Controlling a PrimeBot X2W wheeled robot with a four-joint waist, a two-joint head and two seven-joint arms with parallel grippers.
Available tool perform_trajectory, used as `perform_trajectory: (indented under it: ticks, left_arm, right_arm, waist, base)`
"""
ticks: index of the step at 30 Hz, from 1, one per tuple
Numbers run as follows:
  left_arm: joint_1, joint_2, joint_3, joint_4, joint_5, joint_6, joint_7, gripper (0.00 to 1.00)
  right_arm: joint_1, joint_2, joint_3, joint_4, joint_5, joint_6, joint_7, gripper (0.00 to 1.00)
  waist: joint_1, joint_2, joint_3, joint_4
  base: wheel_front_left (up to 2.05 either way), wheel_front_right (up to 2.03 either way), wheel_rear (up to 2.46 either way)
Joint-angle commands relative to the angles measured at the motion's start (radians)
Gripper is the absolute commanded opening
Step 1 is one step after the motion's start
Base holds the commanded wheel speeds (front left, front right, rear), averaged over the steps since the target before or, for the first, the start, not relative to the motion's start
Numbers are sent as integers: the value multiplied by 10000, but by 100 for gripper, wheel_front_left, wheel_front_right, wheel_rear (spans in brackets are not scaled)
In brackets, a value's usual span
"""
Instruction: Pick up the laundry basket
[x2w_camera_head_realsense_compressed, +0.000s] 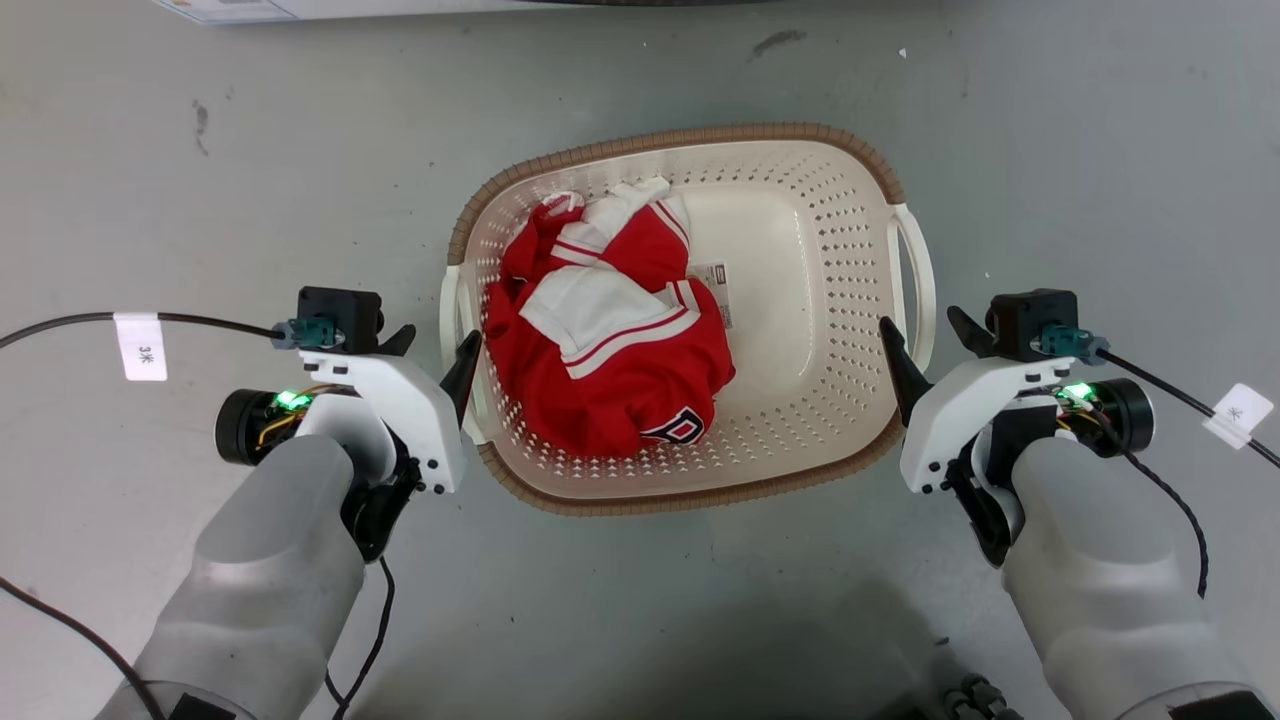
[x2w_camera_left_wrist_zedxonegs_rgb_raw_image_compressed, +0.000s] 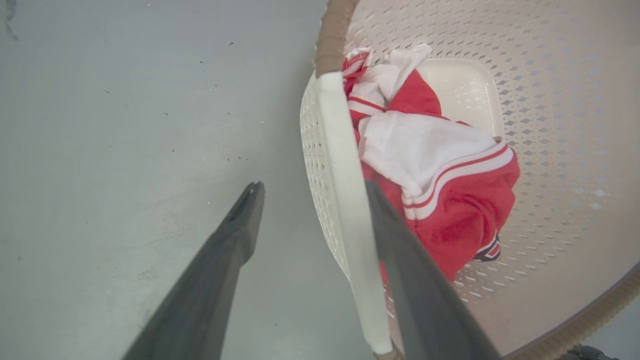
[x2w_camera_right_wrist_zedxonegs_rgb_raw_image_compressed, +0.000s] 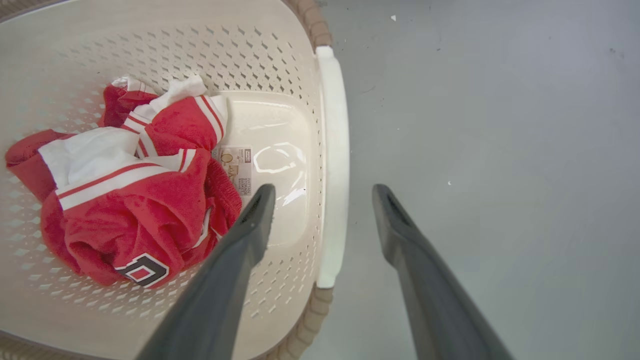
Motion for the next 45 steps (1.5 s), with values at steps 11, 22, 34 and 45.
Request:
perform_trajectory:
  ticks: [11,22,34,45]
  left_arm:
    - [-791,338,-1023,343,-1143,16,354,100]
    - [-1488,243,-1653,606,-2217,15,853,0]
    - [-1603,222,-2448,610,-3119,8,1176,0]
    - [-1382,-98,-3046,898,-4201,-8,2501,0]
  right_arm:
    - [-1306,7,1581,1286,1607,-3,287,100]
    - [-1977,6,2484,1852,2621,-3,937,0]
    - [-1901,6,3360,2013,3201,13,1309,0]
    - [-1321,35,4083,2018,4257,19,3229,0]
  waist:
    - [-1,0,736,-94]
    - [-1,0,1049,-24]
    - [-1,0,633,14]
    - [-1,0,-1199,244]
  base:
    - [0,0,0]
    - [0,0,0]
    - [0,0,0]
    - [0,0,0]
